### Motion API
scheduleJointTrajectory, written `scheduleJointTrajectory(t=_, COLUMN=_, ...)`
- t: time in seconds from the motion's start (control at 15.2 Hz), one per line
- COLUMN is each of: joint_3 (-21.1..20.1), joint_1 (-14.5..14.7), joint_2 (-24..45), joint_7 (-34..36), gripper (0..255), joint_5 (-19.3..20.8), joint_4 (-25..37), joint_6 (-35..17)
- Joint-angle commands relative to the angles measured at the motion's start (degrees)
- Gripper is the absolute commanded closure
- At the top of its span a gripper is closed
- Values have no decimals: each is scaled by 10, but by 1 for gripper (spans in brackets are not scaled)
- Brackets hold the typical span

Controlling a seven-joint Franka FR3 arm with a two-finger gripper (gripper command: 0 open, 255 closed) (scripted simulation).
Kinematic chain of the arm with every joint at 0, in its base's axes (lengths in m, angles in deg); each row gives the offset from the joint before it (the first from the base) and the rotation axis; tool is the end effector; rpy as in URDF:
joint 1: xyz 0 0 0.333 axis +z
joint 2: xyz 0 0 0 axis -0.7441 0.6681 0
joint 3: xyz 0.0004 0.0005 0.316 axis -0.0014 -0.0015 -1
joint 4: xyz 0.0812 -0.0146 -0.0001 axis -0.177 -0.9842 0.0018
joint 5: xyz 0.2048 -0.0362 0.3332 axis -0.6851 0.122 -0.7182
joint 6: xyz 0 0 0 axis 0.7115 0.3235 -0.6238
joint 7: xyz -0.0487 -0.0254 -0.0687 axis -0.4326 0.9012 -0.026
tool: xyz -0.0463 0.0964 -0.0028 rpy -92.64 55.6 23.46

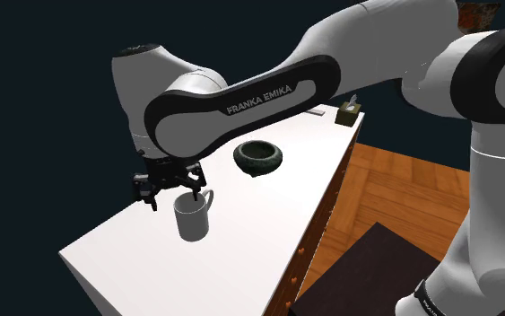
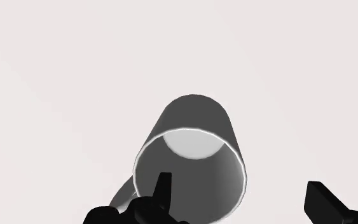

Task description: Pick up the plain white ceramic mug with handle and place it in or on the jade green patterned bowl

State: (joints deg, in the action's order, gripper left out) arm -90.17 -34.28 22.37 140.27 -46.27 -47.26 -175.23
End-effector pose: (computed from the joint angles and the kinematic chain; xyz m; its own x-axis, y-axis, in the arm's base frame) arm 0.5059 0.4253 0.4347 0.9511 -0.2998 0.0739 -0.3025 -0.9527 0.0290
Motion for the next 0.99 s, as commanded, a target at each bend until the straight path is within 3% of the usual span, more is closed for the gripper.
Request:
scheduleJointTrajectory(t=0.0, joint_3=2, joint_1=5, joint_2=12, joint_7=7, gripper=0, joint_5=7, joint_4=2, joint_6=-8)
scheduleJointTrajectory(t=0.4, joint_3=8, joint_1=4, joint_2=25, joint_7=14, gripper=0, joint_5=17, joint_4=-22, joint_6=-43)
scheduleJointTrajectory(t=0.86, joint_3=8, joint_1=4, joint_2=25, joint_7=14, gripper=0, joint_5=17, joint_4=-22, joint_6=-43)
scheduleJointTrajectory(t=0.92, joint_3=8, joint_1=4, joint_2=25, joint_7=14, gripper=255, joint_5=17, joint_4=-22, joint_6=-43)
